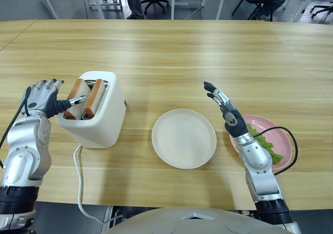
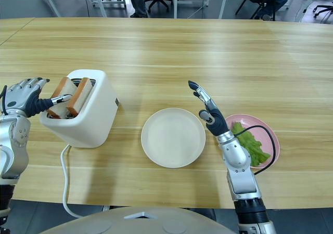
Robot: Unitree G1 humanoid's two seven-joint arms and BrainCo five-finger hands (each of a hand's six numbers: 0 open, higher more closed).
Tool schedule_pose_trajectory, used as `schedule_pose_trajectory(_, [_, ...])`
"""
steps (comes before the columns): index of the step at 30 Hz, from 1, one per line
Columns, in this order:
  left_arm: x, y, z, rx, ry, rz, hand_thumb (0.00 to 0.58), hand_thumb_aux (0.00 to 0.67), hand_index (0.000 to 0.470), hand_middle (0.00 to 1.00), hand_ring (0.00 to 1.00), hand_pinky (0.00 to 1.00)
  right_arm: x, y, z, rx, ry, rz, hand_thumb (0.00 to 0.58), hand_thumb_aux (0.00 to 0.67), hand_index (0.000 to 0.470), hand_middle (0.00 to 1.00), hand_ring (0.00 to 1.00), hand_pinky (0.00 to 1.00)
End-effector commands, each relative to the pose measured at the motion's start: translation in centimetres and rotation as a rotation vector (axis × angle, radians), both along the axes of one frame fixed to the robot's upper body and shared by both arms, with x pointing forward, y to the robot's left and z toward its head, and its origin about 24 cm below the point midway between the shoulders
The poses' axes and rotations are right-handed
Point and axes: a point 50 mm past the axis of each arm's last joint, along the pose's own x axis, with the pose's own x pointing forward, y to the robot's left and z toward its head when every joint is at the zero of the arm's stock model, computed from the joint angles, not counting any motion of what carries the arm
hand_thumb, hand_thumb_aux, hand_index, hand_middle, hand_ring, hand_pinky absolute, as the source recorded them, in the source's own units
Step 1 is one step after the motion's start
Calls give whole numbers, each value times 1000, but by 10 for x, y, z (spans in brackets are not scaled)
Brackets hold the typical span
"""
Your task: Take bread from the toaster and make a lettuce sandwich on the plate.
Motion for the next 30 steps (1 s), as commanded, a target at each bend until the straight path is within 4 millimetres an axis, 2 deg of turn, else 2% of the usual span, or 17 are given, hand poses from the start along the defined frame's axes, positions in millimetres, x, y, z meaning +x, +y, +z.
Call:
schedule_pose_trajectory(1, [2,3,-9,27,73,21,100,60,41,0,0,0,-1,-3,2,-6,-2,-9,0,0,0,0,0,0])
schedule_pose_trajectory(3, [2,3,-10,36,89,26,148,92,63,0,0,0,-1,-3,3,-6,-3,-9,0,0,0,0,0,0])
schedule_pose_trajectory(10, [2,4,-9,27,106,40,140,87,60,0,0,0,0,-3,4,-7,-4,-3,0,0,0,0,0,0])
schedule_pose_trajectory(11, [1,3,-9,21,105,37,301,205,141,0,0,0,0,-3,4,-8,-4,-2,0,0,0,0,0,0])
schedule_pose_trajectory(12, [1,1,-10,15,106,29,408,305,209,0,0,0,0,-3,4,-8,-4,-3,0,0,0,0,0,0])
schedule_pose_trajectory(13, [2,-1,-11,3,106,17,408,305,209,0,0,0,-1,-4,5,-9,-4,-3,0,0,0,0,0,0])
schedule_pose_trajectory(15, [2,-8,-12,-26,100,-12,493,410,281,0,0,0,-1,-4,5,-10,-4,-2,0,0,0,0,0,0])
schedule_pose_trajectory(17, [4,-17,-14,-92,82,-53,549,515,354,0,0,0,0,-3,5,-10,-5,0,0,0,0,0,0,0])
schedule_pose_trajectory(20, [5,-28,-16,-219,43,-114,559,541,372,0,0,0,-1,-3,5,-12,-5,2,0,0,0,0,0,0])
schedule_pose_trajectory(21, [5,-31,-17,-256,35,-131,567,570,391,0,0,0,-1,-3,5,-12,-5,2,0,0,0,0,0,0])
schedule_pose_trajectory(22, [4,-32,-18,-279,25,-140,580,659,453,0,0,0,-1,-3,5,-12,-5,3,0,0,0,0,0,0])
schedule_pose_trajectory(30, [1,-33,-3,-389,-155,-166,580,670,460,12,12,12,-1,-4,6,-15,-8,1,0,0,0,0,0,0])
